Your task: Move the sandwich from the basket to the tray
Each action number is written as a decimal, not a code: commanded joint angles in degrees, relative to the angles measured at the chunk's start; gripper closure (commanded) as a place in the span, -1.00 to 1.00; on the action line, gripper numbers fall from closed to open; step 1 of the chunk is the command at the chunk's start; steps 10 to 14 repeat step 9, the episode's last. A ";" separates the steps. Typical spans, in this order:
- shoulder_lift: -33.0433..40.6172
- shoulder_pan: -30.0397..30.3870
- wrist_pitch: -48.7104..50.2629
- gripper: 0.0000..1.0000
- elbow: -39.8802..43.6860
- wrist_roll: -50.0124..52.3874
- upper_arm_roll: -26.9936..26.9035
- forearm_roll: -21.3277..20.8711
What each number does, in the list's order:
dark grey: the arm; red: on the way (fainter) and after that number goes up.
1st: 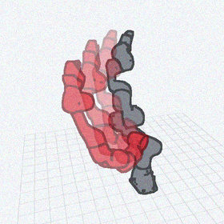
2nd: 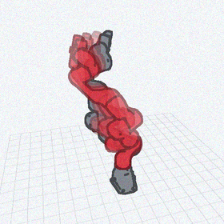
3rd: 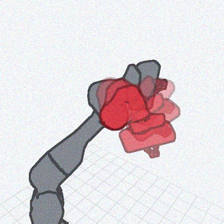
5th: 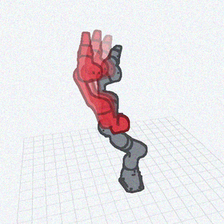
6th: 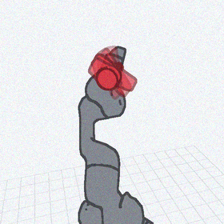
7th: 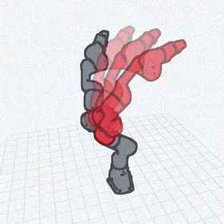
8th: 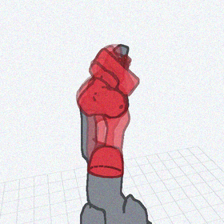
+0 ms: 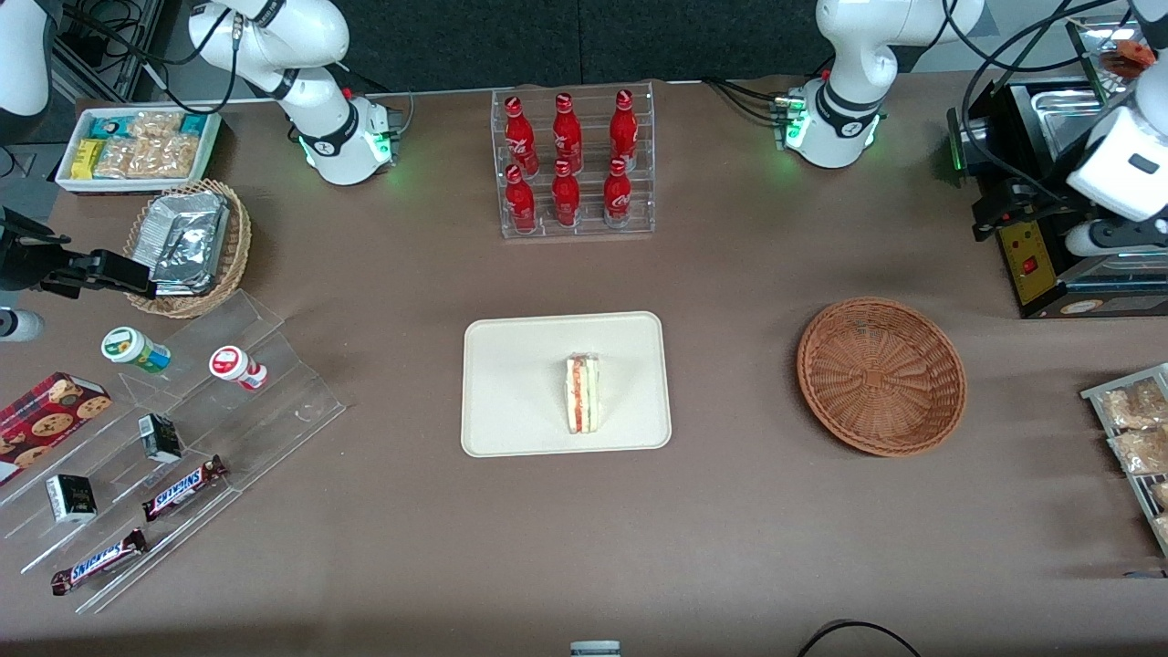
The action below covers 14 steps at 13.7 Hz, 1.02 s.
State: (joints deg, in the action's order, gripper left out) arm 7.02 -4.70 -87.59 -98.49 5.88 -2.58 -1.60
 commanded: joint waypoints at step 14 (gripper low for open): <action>-4.47 1.09 5.05 -0.99 7.17 -1.39 0.38 1.87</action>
